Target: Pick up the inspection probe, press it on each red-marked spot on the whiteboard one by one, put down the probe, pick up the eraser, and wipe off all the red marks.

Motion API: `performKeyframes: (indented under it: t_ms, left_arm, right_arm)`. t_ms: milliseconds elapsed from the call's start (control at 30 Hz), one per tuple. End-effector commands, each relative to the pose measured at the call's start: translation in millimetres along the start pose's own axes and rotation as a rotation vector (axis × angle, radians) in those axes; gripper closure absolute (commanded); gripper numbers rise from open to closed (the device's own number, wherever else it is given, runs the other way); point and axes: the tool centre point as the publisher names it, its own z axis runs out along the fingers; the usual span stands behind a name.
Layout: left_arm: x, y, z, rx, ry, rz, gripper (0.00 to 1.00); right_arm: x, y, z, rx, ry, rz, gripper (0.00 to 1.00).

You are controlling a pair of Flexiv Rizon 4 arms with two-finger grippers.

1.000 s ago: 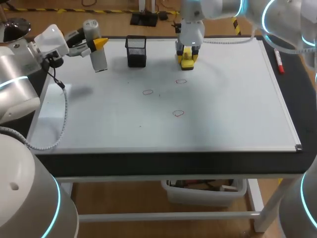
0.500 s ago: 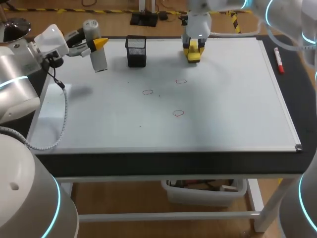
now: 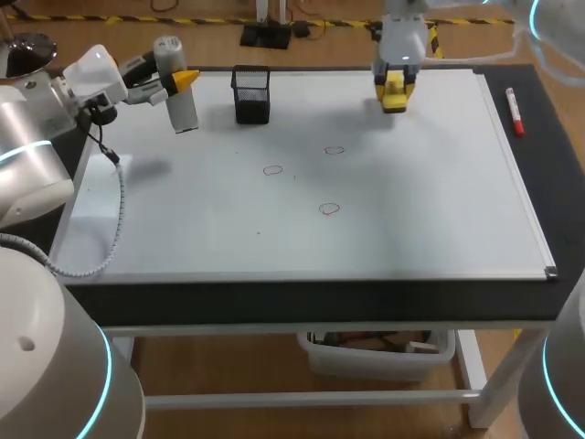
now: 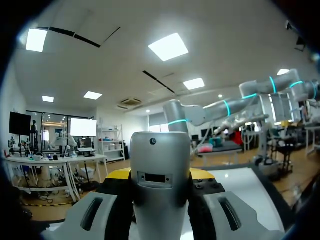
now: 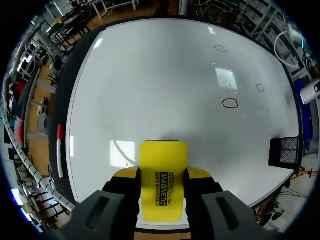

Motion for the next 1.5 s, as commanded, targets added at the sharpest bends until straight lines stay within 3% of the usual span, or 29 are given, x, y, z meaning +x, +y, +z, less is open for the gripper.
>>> performKeyframes:
  t_ms: [33,233,700,1500]
  left_arm:
    - [-0.1,0.8,1,0.005,-0.001,0.003,1.00]
    - [-0.1,0.8,1,0.005,-0.001,0.003,1.00]
    - [-0.1,0.8,1,0.005,-0.001,0.003,1.00]
    - [5.6,-0.4,4,0.001,0.020,-0.005,1.00]
  right_arm:
    - [23,49,-11,0.086,-0.018,0.020,1.00]
    - [48,66,-8,0.101,-0.030,0.076,1.00]
    - [82,97,0,0.175,-0.044,0.151,1.00]
    - [86,99,1,0.179,-0.042,0.174,1.00]
